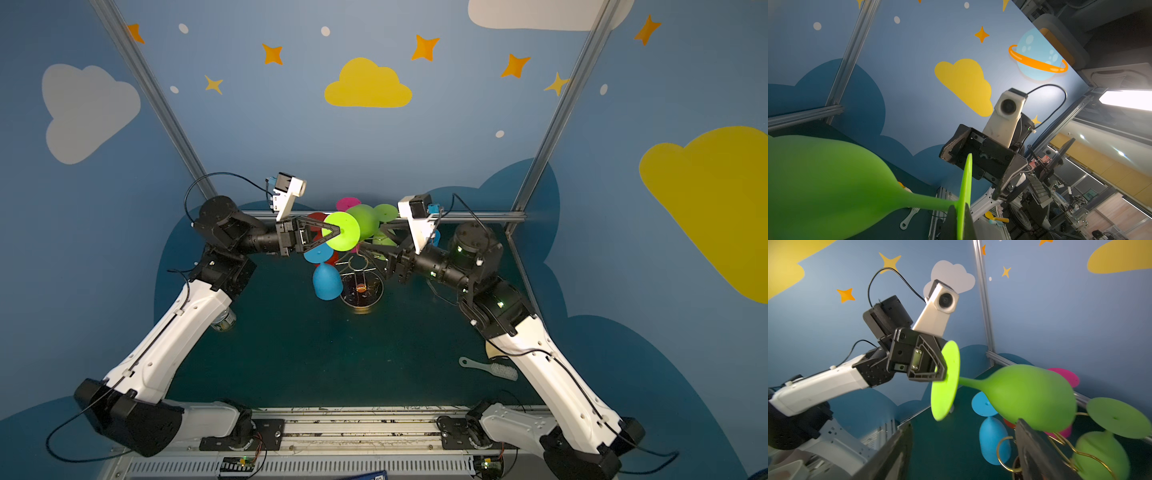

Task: Take the wine glass off the wine glass rack
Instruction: 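Bring the left gripper to the green glass foot while the right holds it, then close the left gripper on the green glass foot while the right draws back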

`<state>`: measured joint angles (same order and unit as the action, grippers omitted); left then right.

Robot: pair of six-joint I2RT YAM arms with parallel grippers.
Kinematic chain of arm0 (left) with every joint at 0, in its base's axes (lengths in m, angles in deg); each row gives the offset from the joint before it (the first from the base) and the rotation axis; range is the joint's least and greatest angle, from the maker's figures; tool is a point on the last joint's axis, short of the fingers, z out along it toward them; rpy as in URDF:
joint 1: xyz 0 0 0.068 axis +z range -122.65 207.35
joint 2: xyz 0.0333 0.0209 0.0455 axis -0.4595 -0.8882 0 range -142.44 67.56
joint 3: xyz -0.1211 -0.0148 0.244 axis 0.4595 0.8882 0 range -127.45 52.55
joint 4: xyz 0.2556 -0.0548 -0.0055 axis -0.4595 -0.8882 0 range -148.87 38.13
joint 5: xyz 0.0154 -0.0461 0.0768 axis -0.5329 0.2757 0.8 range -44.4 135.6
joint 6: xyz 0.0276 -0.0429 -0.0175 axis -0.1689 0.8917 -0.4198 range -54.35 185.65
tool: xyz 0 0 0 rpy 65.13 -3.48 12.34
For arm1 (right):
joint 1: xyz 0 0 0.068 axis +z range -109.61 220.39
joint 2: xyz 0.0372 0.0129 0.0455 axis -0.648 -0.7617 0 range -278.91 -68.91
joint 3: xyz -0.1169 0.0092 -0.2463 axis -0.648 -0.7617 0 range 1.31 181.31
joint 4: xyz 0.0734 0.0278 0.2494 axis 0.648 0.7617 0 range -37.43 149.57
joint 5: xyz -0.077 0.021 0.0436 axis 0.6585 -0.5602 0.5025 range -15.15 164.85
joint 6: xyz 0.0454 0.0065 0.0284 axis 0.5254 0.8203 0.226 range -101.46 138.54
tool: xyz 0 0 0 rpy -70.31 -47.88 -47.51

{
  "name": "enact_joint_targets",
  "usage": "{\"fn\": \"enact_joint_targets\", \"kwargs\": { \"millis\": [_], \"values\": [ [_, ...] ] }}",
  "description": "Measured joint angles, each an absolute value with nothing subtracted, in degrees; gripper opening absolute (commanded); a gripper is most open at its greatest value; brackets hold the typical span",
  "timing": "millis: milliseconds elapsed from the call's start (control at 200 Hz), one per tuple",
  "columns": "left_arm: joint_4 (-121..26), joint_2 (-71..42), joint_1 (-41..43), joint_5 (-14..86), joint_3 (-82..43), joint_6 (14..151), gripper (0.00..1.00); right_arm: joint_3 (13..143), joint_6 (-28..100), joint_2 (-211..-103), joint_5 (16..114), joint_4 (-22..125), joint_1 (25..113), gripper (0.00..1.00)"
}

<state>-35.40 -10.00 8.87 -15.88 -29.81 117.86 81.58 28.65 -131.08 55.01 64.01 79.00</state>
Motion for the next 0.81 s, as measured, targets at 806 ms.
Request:
{"fn": "enact_joint_targets", "kwargs": {
  "millis": [806],
  "values": [
    [-33.13, -12.62, 9.64, -18.15, -34.01, 130.62, 0.04, 70.94, -1.87, -138.97, 46.27, 41.70, 73.31, 0.93]
  ]
}}
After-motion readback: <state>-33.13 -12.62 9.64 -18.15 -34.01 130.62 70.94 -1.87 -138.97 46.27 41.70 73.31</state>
